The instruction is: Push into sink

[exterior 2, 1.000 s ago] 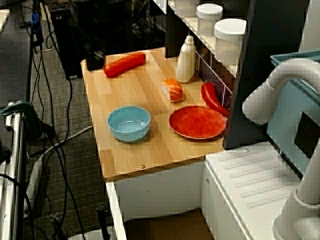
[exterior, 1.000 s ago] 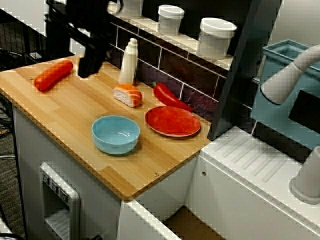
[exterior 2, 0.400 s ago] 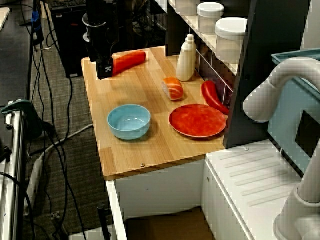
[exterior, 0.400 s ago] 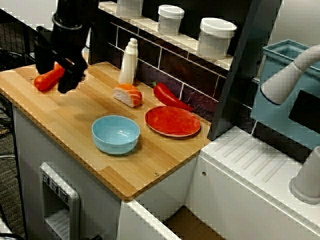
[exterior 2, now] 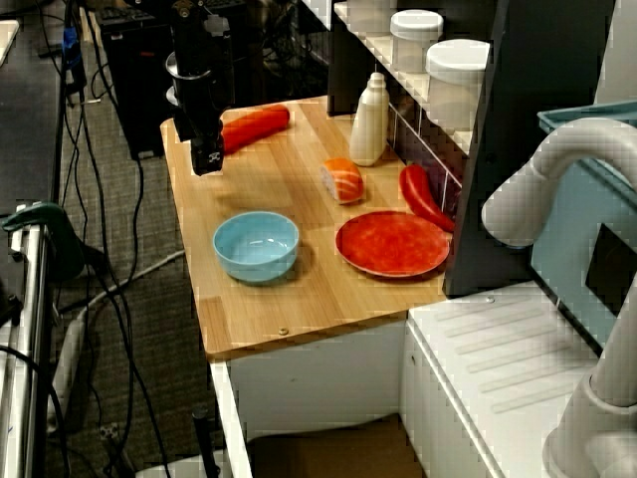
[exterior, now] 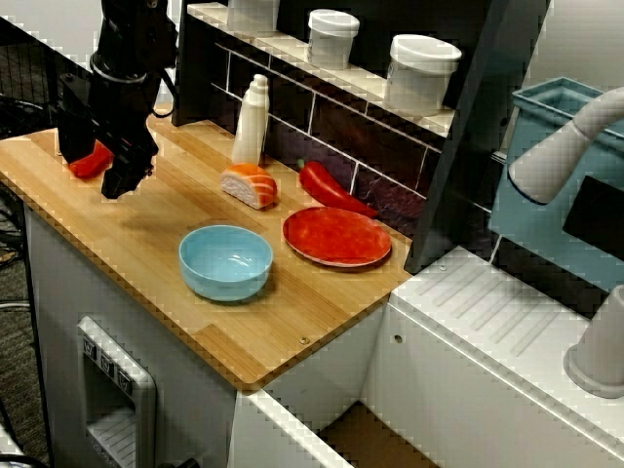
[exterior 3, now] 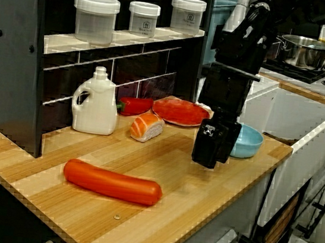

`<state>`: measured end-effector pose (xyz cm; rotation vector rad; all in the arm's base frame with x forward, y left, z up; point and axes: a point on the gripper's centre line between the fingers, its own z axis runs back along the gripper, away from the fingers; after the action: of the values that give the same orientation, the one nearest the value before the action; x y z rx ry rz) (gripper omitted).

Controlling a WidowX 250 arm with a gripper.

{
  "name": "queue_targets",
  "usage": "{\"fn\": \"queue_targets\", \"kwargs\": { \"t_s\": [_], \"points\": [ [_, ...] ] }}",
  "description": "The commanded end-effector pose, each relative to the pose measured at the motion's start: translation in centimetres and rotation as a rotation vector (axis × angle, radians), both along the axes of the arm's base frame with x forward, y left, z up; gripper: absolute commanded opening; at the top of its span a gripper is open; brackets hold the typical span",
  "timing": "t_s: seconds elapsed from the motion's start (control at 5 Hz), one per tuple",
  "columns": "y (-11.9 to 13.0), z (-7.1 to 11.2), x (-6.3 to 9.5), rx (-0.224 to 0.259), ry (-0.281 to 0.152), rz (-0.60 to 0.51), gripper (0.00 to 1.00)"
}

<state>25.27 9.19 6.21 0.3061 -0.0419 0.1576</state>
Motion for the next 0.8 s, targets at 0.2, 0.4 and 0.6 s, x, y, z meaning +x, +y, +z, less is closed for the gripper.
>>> {"fn": "queue_targets", "kwargs": {
  "t_s": [0.2, 0.4, 0.6],
  "points": [
    [-2.7, 0.2, 2.3, -0.033, -0.03, 0.018, 1.0],
    [-4.0, 0.0, 2.3, -0.018, -0.038, 0.005, 1.0],
    [-5.8, 0.2, 1.7, -0.057, -0.021, -0.021, 1.0]
  ]
}}
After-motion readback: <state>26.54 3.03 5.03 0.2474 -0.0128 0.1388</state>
